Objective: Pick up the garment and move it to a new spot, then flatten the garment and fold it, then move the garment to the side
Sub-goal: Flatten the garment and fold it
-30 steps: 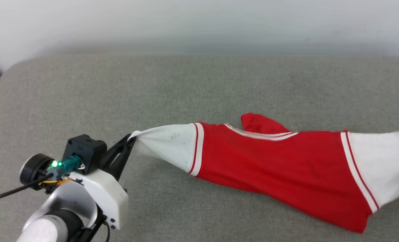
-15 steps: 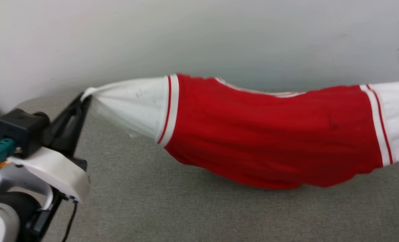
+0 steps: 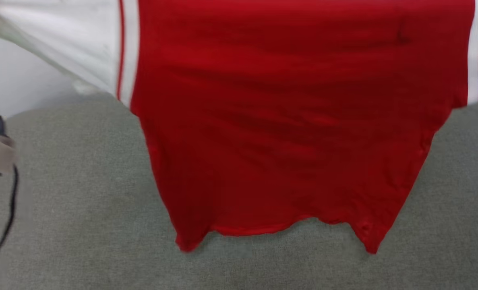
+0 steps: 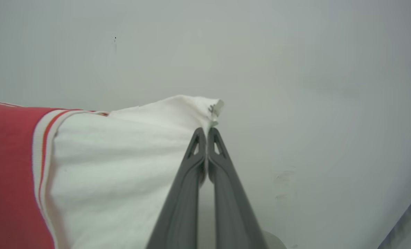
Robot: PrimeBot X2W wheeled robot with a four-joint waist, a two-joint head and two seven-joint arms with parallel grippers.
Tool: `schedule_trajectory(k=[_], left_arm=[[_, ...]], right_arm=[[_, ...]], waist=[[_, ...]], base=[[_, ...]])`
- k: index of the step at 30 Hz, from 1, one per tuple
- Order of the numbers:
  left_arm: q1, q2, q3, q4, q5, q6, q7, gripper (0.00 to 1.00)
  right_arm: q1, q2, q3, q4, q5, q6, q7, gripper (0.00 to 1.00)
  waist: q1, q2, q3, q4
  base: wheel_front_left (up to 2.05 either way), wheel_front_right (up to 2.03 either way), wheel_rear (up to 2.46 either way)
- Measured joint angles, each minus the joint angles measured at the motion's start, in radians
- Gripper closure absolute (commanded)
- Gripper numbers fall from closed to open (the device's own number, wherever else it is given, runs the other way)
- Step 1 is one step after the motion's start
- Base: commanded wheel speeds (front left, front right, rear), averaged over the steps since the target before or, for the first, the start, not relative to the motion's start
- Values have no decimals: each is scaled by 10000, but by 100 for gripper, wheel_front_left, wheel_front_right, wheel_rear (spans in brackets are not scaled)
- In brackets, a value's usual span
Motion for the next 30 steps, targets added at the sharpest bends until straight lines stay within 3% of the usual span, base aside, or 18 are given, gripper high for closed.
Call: schedule_trajectory(k=[7,16,21,30], left_arm=[[-1777,556,447,399,-238,-238,-58,100],[-5307,1074,-441,2376,-171,-1116,-192,100],[-7688,926,-1415,3902,33,-1542,-376,100],[-11769,209,-2366,7010,872,-1760,-1927,100]], right_arm=[[-2043,-102,842,819,-15,0,-635,100],[-4874,-148,1747,2167,-1097,2,-1547,100],[-6590,31,1956,3377,-1789,0,-1772,100],[-9593,882,2286,5538,-3053,2,-2834,100]], waist=[[0,0,811,-117],[2,-1,2661,-189],[3,0,3798,-259],[3,0,5629,-296]], base=[[0,0,0],[0,0,0],[0,0,0],[0,0,0]])
